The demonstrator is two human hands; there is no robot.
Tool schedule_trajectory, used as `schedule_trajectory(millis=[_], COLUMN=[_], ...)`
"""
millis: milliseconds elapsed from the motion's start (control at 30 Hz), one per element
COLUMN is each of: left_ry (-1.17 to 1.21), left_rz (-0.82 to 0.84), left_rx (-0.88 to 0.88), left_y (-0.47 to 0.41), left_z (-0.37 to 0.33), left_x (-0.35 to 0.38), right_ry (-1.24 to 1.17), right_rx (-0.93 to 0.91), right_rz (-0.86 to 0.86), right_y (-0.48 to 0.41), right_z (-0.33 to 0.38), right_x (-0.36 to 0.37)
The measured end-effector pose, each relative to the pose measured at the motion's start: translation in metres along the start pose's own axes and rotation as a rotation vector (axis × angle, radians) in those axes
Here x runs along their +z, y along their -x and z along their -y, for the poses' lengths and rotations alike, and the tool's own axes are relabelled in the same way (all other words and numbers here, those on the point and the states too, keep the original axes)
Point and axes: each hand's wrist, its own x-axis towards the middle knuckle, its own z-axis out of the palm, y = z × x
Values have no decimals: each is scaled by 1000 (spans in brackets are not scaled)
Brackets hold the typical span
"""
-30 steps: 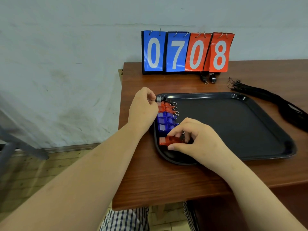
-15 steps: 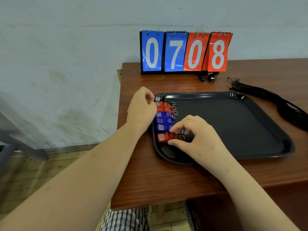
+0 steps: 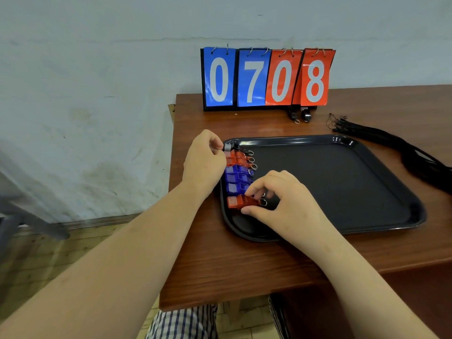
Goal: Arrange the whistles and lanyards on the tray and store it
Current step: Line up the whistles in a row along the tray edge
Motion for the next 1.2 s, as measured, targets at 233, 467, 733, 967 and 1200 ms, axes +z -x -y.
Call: schedule_trajectory(millis=[233, 467, 733, 967, 1200], left_ry=[4, 7, 12, 13, -4], left_rz=[6, 5, -8, -4, -18], left_rx=[-4, -11, 3, -16, -38], left_y=[0, 1, 4, 3, 2], left_z=[-1, -2, -7, -7, -8], left_x=[-1, -2, -4, -4, -2], right_ry=[-5, -10, -26, -323, -89], right_rx=[19, 21, 3, 153, 241], right_rz=[-23, -19, -52, -133, -254], right_y=[1, 0, 1, -4, -89], right_z=[0, 0, 0, 1, -67], right_x=[0, 0, 2, -13, -35])
